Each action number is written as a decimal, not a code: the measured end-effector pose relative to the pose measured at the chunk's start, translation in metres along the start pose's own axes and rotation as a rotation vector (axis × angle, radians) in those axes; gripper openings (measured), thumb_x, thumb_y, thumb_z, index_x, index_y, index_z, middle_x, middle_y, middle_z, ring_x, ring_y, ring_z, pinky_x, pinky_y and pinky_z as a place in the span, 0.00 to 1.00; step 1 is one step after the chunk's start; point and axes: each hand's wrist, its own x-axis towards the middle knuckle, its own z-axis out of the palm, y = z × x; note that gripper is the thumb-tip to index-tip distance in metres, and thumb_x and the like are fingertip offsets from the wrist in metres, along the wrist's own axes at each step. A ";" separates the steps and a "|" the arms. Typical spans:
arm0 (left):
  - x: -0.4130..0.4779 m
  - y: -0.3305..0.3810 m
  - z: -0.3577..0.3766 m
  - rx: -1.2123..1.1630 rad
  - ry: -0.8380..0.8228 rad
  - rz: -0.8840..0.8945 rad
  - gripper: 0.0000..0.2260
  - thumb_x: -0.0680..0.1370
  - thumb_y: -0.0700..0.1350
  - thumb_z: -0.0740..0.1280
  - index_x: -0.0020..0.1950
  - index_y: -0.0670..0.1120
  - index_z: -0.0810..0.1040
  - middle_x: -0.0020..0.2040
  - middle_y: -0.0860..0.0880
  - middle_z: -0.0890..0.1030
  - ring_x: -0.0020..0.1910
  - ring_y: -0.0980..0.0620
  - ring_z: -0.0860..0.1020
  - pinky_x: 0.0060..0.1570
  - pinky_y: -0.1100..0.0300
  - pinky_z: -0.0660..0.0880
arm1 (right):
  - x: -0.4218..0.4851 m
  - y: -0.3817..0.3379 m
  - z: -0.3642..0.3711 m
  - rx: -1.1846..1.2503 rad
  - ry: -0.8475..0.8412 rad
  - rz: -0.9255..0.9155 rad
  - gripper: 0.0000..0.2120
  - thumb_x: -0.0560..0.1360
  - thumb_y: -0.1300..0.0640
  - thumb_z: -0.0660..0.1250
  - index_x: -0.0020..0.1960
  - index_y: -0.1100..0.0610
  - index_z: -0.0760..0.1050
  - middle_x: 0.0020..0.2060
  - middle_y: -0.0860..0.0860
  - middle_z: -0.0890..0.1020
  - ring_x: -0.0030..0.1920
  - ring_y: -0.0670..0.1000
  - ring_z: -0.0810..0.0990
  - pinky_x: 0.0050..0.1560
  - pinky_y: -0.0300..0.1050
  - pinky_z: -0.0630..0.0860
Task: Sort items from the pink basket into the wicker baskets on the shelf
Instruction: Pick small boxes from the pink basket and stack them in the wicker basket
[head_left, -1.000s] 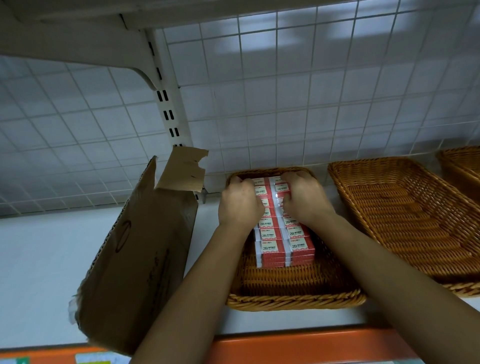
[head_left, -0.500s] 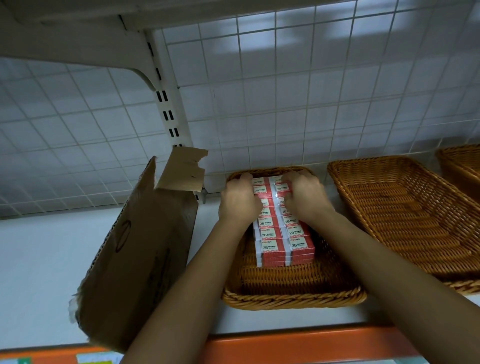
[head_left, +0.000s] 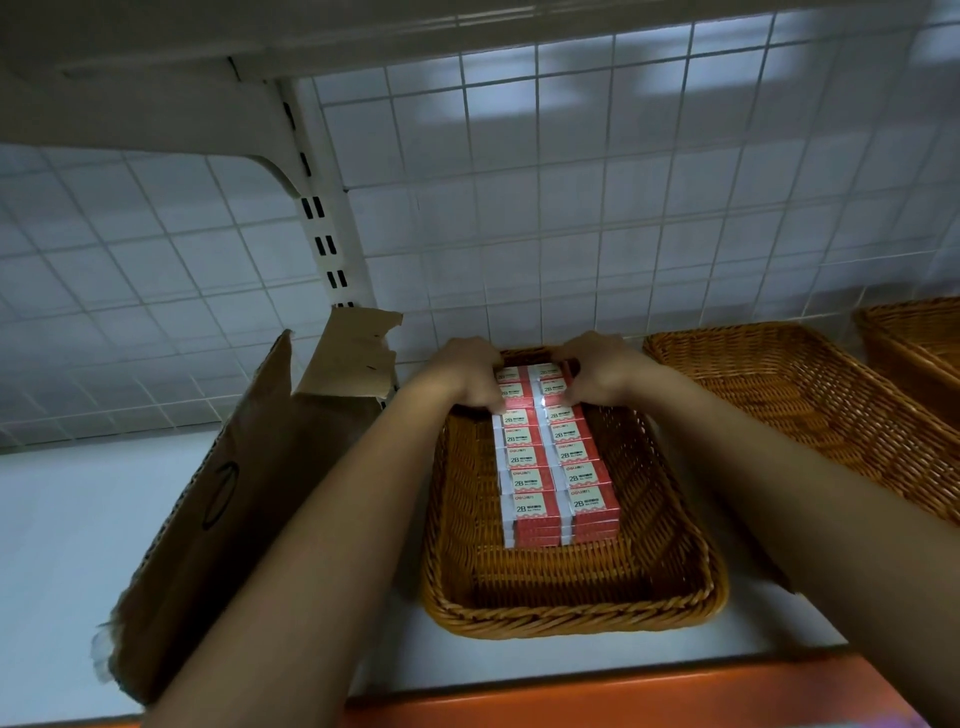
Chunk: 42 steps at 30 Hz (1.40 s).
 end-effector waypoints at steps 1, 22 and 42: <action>0.001 0.000 0.000 0.005 0.003 0.007 0.26 0.74 0.49 0.71 0.69 0.42 0.71 0.66 0.45 0.74 0.65 0.46 0.72 0.56 0.60 0.67 | -0.001 0.000 -0.001 0.002 0.003 0.001 0.21 0.74 0.55 0.68 0.66 0.58 0.72 0.63 0.54 0.76 0.62 0.55 0.74 0.57 0.43 0.70; 0.014 0.000 0.007 0.028 0.030 -0.047 0.23 0.72 0.46 0.73 0.66 0.42 0.75 0.62 0.46 0.77 0.60 0.47 0.75 0.50 0.61 0.69 | 0.001 -0.002 -0.003 0.001 -0.009 0.029 0.23 0.73 0.56 0.69 0.67 0.59 0.72 0.63 0.54 0.76 0.63 0.55 0.74 0.59 0.43 0.71; 0.017 0.005 0.009 0.051 0.068 -0.085 0.16 0.71 0.42 0.73 0.57 0.41 0.78 0.54 0.45 0.80 0.48 0.49 0.76 0.43 0.63 0.70 | 0.004 -0.002 -0.001 -0.004 0.010 0.045 0.20 0.73 0.56 0.69 0.64 0.58 0.74 0.60 0.54 0.78 0.60 0.55 0.76 0.54 0.41 0.71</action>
